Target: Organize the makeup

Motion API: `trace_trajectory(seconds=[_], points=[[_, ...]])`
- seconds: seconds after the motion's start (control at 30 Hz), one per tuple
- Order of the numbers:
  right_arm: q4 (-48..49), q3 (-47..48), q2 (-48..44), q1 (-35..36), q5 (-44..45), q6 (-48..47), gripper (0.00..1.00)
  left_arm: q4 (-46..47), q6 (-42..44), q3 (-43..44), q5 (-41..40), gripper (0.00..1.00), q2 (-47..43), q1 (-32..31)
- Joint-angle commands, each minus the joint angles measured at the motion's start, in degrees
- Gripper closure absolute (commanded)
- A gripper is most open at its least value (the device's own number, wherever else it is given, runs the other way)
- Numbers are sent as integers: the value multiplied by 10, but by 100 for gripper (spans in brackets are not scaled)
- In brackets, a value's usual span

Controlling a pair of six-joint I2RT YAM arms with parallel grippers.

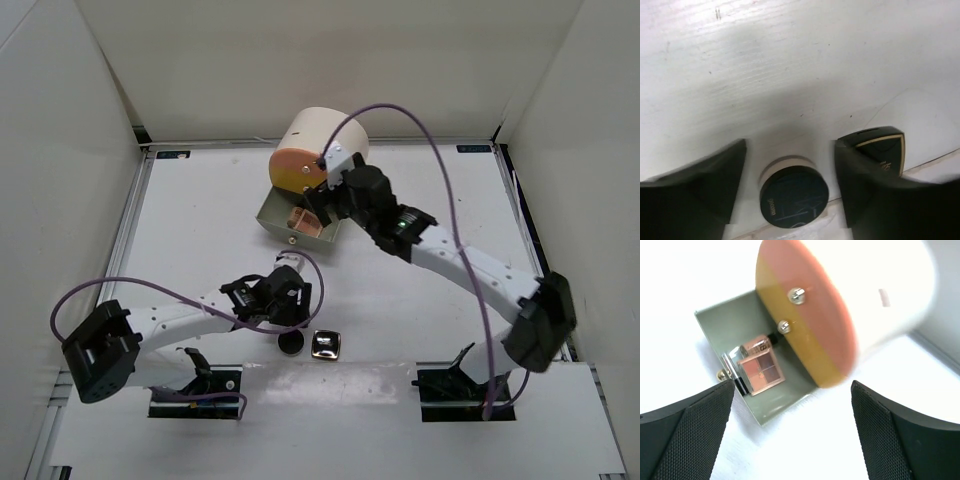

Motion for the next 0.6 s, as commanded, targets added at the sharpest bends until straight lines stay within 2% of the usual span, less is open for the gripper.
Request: trace_trajectory(seconds=[0.0, 0.03, 0.23, 0.4, 0.47, 0.57], points=[[-13, -60, -72, -11, 8, 27, 1, -34, -3, 26, -7, 13, -34, -1], [-19, -73, -102, -11, 11, 29, 1, -40, -1, 26, -2, 2, -35, -3], [-63, -131, -174, -14, 53, 49, 1, -54, 9, -8, 75, 2, -35, -15], [-79, -149, -188, -15, 61, 69, 1, -78, -14, -17, 45, 2, -9, -34], [-83, -157, -192, -16, 68, 71, 1, -75, -21, -14, 31, 5, 8, -36], [-97, -159, -199, -12, 80, 76, 1, -99, -34, 9, -12, 16, 40, -46]])
